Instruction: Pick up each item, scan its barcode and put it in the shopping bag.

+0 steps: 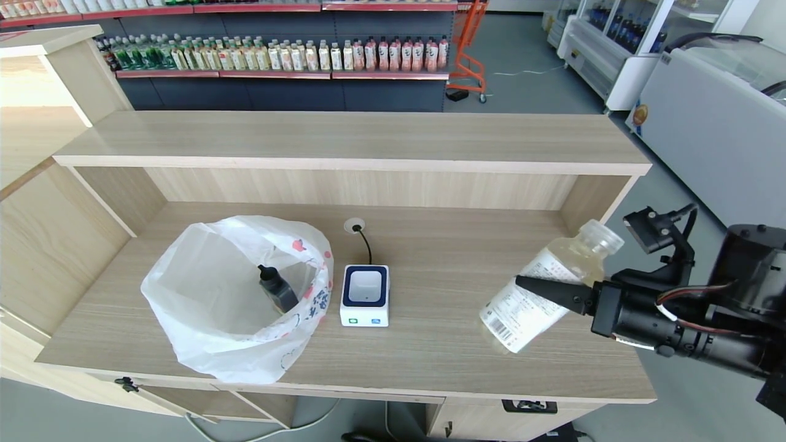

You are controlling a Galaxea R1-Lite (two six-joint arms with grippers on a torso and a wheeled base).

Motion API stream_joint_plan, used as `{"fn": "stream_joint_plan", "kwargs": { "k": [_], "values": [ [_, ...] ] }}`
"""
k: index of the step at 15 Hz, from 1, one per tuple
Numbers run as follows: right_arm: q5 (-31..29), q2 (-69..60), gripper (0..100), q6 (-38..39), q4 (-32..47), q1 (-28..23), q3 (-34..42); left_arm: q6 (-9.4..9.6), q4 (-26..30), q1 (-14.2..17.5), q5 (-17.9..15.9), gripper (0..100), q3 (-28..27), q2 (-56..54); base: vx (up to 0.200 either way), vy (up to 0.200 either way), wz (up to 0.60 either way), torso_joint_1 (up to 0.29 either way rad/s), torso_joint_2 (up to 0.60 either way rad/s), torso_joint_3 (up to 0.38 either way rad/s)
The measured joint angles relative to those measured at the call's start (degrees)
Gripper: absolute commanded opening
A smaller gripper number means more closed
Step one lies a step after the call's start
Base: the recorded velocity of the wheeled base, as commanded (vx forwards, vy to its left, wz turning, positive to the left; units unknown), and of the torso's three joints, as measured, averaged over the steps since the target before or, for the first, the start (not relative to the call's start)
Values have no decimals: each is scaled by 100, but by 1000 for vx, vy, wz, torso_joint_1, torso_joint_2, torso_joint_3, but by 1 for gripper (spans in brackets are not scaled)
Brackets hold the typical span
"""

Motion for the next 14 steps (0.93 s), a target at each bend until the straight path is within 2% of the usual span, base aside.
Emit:
{"fn": "stream_joint_plan", "kwargs": {
  "k": [5,11,14],
  "values": [
    [63,-522,0,93,282,942,155,2,0,-2,2,100,0,0,0,0,0,0,0,0],
    [88,-642,0,99,545,1198,202,0,0,0,0,100,0,0,0,0,0,0,0,0],
    [424,-701,0,106,574,1303,201,0,0,2,0,100,0,0,0,0,0,0,0,0]
  ]
}}
